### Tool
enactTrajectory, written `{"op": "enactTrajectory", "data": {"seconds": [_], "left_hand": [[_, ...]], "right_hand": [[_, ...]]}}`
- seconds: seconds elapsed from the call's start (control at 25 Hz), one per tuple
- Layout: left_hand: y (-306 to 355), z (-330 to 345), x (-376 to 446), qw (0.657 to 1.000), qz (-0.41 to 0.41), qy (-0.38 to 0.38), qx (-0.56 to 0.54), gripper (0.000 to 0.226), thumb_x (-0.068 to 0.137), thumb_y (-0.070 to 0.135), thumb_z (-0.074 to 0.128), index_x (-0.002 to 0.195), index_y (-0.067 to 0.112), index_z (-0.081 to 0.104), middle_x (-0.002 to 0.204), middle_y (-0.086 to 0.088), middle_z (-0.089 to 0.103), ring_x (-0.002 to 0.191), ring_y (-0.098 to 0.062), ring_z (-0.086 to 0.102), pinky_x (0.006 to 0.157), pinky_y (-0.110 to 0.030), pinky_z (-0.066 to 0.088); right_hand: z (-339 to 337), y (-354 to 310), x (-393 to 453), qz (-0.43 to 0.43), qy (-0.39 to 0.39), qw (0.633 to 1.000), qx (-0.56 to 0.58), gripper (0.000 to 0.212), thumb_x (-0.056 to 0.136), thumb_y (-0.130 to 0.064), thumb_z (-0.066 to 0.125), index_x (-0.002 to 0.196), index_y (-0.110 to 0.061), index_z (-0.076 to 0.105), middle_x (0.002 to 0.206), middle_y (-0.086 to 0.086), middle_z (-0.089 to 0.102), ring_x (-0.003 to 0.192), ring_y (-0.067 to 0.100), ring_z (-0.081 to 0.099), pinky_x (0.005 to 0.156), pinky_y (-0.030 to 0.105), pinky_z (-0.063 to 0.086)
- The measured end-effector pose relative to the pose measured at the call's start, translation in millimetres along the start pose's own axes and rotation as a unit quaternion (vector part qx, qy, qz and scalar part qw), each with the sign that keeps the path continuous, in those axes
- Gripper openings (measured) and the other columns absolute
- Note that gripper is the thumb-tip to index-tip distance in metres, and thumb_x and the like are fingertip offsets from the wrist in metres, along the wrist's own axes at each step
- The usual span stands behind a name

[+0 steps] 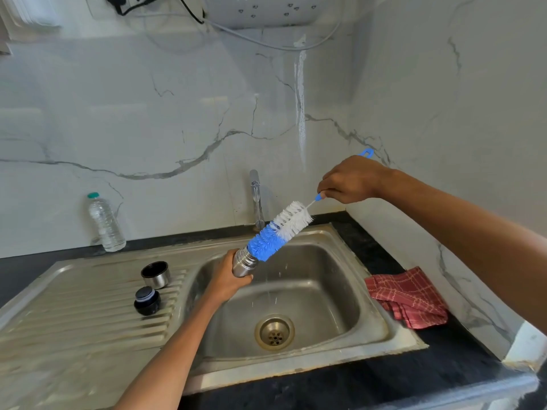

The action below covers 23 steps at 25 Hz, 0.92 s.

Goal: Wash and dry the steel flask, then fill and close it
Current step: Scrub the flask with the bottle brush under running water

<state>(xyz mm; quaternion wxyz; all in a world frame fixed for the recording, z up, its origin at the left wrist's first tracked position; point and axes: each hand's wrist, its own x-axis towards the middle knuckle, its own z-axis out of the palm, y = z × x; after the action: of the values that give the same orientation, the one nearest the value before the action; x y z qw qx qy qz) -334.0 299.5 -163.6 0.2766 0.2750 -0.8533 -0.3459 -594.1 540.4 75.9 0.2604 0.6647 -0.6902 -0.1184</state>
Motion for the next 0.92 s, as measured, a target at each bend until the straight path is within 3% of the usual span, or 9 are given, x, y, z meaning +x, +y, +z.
{"op": "enactTrajectory", "data": {"seconds": [0.16, 0.28, 0.4, 0.52, 0.56, 0.64, 0.72, 0.8, 0.92], "left_hand": [[4.5, -1.3, -0.9, 1.000, 0.019, 0.005, 0.020, 0.075, 0.061, 0.036, 0.083, 0.127, 0.023, 0.052, 0.112, 0.002, 0.066, 0.096, -0.019, 0.066, 0.084, -0.042, 0.057], [6.3, 5.8, -0.3, 0.998, 0.031, -0.011, 0.062, 0.081, 0.056, 0.050, 0.073, 0.129, 0.025, 0.052, 0.113, 0.003, 0.065, 0.098, -0.020, 0.064, 0.086, -0.045, 0.055], [14.2, 11.3, 0.7, 0.997, 0.029, -0.021, 0.068, 0.084, 0.056, 0.053, 0.073, 0.132, 0.029, 0.048, 0.118, 0.003, 0.065, 0.103, -0.021, 0.063, 0.089, -0.045, 0.055], [16.7, 10.1, 4.2, 0.997, 0.029, -0.025, 0.070, 0.084, 0.059, 0.051, 0.076, 0.134, 0.031, 0.046, 0.122, 0.004, 0.064, 0.105, -0.021, 0.063, 0.091, -0.045, 0.054], [17.9, 8.0, 5.5, 0.997, 0.025, -0.023, 0.071, 0.082, 0.061, 0.049, 0.078, 0.135, 0.031, 0.046, 0.122, 0.005, 0.064, 0.104, -0.021, 0.063, 0.091, -0.045, 0.054], [21.1, 3.5, 6.9, 0.997, 0.023, -0.020, 0.064, 0.080, 0.066, 0.039, 0.085, 0.135, 0.027, 0.048, 0.123, 0.003, 0.065, 0.103, -0.020, 0.063, 0.090, -0.042, 0.054], [23.3, 0.5, 7.7, 0.998, 0.022, -0.016, 0.048, 0.076, 0.070, 0.031, 0.087, 0.135, 0.025, 0.049, 0.122, 0.002, 0.065, 0.102, -0.019, 0.064, 0.089, -0.039, 0.054], [24.7, 0.7, 7.4, 0.999, 0.026, -0.018, 0.043, 0.073, 0.071, 0.026, 0.088, 0.134, 0.023, 0.049, 0.120, 0.002, 0.064, 0.101, -0.019, 0.064, 0.087, -0.036, 0.054], [27.4, 3.6, 4.3, 0.997, 0.049, -0.007, 0.059, 0.073, 0.069, 0.028, 0.088, 0.132, 0.022, 0.050, 0.118, 0.003, 0.064, 0.101, -0.021, 0.064, 0.086, -0.038, 0.053]], "right_hand": [[1.1, -11.6, 7.3, 0.006, -0.064, 0.998, -0.026, 0.038, 0.106, -0.048, 0.037, 0.113, -0.030, 0.070, 0.102, -0.007, 0.073, 0.088, 0.021, 0.067, 0.070, 0.030, 0.039], [-7.5, -24.3, 20.6, 0.061, -0.197, 0.973, 0.105, 0.040, 0.103, -0.051, 0.045, 0.101, -0.027, 0.076, 0.088, -0.009, 0.070, 0.085, 0.016, 0.064, 0.078, 0.032, 0.040], [-2.8, -43.5, 31.7, 0.075, -0.250, 0.943, 0.204, 0.035, 0.101, -0.050, 0.053, 0.100, -0.023, 0.076, 0.090, -0.011, 0.065, 0.088, 0.012, 0.060, 0.086, 0.033, 0.041], [8.2, -52.2, 33.9, 0.076, -0.231, 0.954, 0.177, 0.027, 0.096, -0.044, 0.064, 0.114, -0.024, 0.060, 0.100, -0.007, 0.059, 0.092, 0.016, 0.053, 0.080, 0.033, 0.039], [13.1, -50.8, 32.5, 0.054, -0.184, 0.971, 0.146, 0.023, 0.096, -0.039, 0.066, 0.112, -0.024, 0.060, 0.101, -0.005, 0.062, 0.089, 0.017, 0.053, 0.077, 0.032, 0.038], [22.8, -42.8, 30.2, -0.041, 0.023, 0.999, -0.017, 0.013, 0.094, -0.032, 0.068, 0.101, -0.021, 0.065, 0.093, -0.002, 0.068, 0.081, 0.021, 0.058, 0.072, 0.032, 0.040], [31.9, -38.0, 29.6, -0.116, 0.162, 0.970, -0.142, 0.011, 0.093, -0.030, 0.070, 0.098, -0.020, 0.072, 0.081, -0.001, 0.067, 0.071, 0.024, 0.061, 0.068, 0.034, 0.043], [32.2, -41.1, 30.3, -0.153, 0.140, 0.973, -0.101, 0.020, 0.099, -0.036, 0.062, 0.102, -0.021, 0.074, 0.082, 0.000, 0.067, 0.071, 0.028, 0.065, 0.062, 0.032, 0.041], [23.2, -59.0, 36.1, -0.082, -0.021, 0.996, 0.010, 0.040, 0.105, -0.050, 0.043, 0.112, -0.025, 0.073, 0.100, 0.002, 0.073, 0.089, 0.031, 0.069, 0.070, 0.032, 0.043]]}}
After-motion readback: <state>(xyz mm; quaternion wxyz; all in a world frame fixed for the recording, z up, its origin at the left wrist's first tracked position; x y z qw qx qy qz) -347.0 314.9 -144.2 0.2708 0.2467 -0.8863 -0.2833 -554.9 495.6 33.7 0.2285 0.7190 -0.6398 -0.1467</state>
